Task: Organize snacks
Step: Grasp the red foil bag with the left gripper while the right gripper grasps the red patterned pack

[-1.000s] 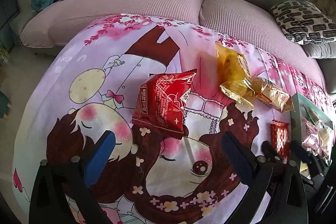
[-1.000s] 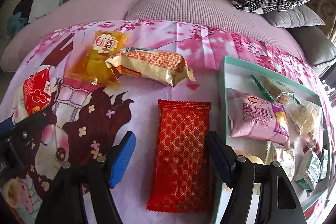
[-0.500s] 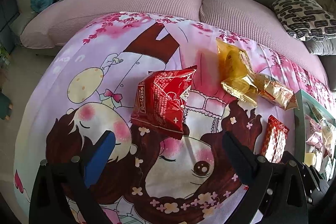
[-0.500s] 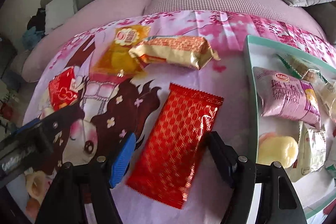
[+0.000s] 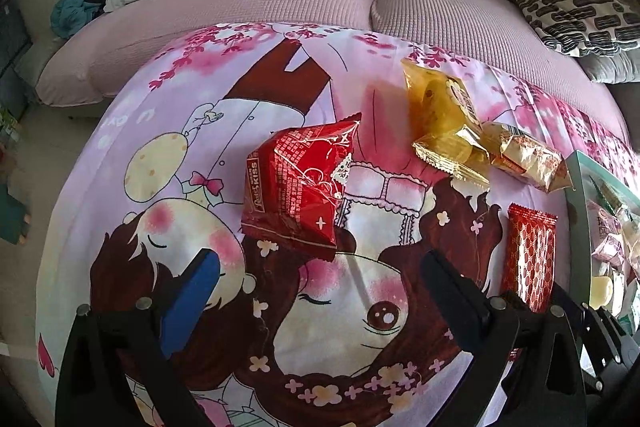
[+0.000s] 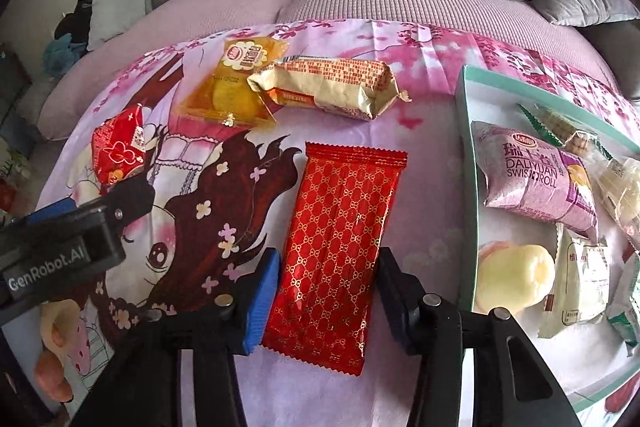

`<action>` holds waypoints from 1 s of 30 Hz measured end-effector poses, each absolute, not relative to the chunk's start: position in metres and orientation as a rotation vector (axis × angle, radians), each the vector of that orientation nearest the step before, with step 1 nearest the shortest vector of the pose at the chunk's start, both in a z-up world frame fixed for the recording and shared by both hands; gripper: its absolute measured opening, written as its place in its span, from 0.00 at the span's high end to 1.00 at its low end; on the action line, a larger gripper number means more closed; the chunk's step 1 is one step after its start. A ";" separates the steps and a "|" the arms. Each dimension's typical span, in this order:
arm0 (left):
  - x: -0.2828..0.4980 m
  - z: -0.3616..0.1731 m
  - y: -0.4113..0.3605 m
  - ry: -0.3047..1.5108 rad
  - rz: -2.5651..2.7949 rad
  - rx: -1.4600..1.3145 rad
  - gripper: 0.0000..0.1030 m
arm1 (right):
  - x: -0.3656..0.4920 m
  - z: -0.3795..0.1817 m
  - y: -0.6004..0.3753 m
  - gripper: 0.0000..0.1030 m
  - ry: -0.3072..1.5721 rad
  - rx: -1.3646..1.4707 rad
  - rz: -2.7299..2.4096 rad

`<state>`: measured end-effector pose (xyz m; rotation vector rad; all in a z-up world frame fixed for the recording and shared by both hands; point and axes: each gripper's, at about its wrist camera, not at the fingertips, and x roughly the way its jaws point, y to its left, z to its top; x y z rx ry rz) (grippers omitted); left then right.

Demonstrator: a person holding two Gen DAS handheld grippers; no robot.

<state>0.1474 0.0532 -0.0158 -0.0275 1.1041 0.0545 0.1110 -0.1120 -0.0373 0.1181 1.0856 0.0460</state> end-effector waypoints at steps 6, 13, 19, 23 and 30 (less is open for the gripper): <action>0.148 -0.002 0.067 1.071 0.035 -0.003 0.02 | 0.113 -0.037 -0.113 0.51 1.065 0.112 0.052; 0.168 0.003 0.084 1.062 -0.003 0.006 0.02 | 0.113 -0.036 -0.114 0.51 1.061 0.124 0.062; 0.199 -0.022 0.084 1.139 -0.054 -0.035 0.02 | 0.112 -0.036 -0.115 0.51 1.060 0.131 0.065; 0.206 -0.035 0.083 1.161 -0.044 -0.045 0.28 | 0.111 -0.035 -0.117 0.52 1.055 0.151 0.072; 0.200 -0.032 0.080 1.160 -0.017 -0.055 0.49 | 0.107 -0.024 -0.127 0.52 1.030 0.192 0.073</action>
